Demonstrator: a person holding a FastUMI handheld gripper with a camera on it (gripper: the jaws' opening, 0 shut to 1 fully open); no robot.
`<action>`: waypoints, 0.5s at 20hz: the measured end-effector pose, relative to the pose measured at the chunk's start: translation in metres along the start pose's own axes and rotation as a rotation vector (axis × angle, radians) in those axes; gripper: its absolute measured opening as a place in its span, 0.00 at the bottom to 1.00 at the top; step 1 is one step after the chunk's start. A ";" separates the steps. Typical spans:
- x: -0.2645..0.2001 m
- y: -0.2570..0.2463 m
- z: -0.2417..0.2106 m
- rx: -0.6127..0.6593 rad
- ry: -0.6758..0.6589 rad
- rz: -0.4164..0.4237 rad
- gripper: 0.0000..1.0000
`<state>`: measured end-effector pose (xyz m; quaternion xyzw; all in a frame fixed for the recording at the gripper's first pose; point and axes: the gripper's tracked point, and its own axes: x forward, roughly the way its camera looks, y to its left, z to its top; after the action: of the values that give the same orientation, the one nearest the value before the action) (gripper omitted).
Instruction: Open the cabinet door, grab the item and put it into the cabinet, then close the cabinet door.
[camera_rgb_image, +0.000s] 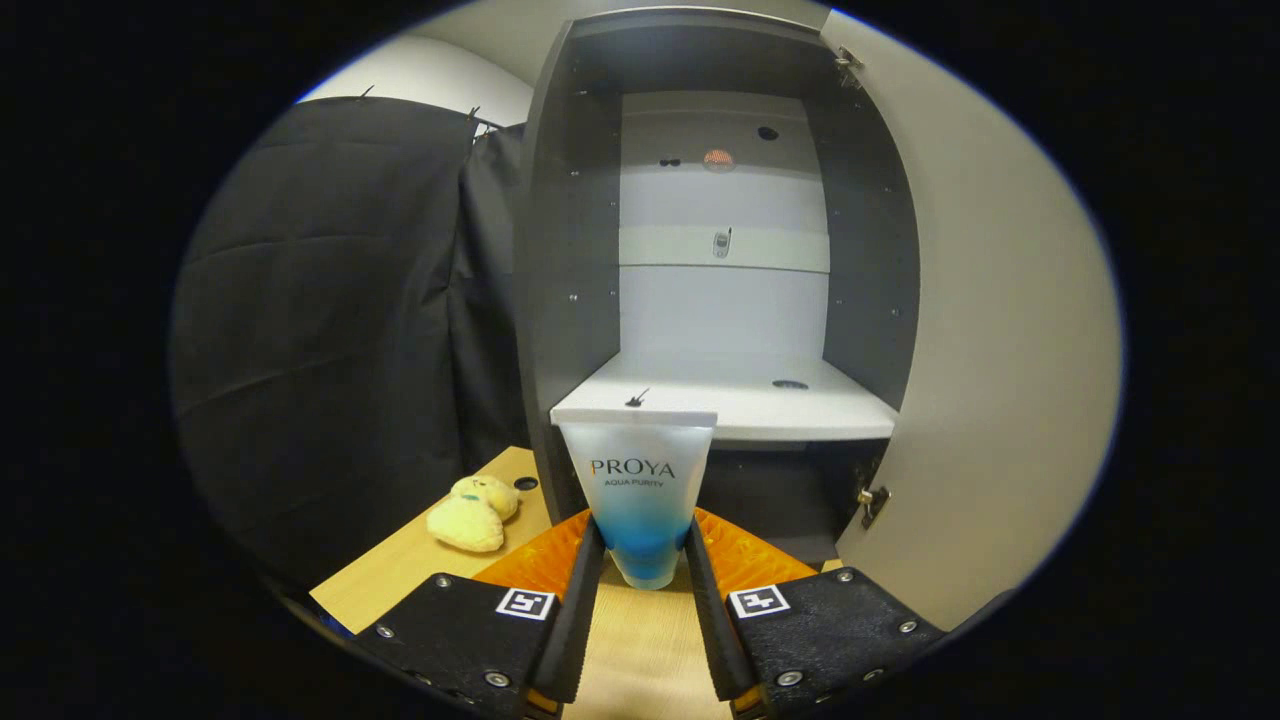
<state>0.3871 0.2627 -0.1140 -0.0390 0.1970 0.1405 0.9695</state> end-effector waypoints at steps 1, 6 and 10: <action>0.006 -0.005 0.011 0.001 -0.009 0.000 0.49; 0.039 -0.021 0.061 0.019 -0.034 0.013 0.49; 0.071 -0.029 0.095 0.042 -0.047 0.019 0.49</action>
<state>0.4937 0.2656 -0.0546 -0.0133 0.1777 0.1465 0.9730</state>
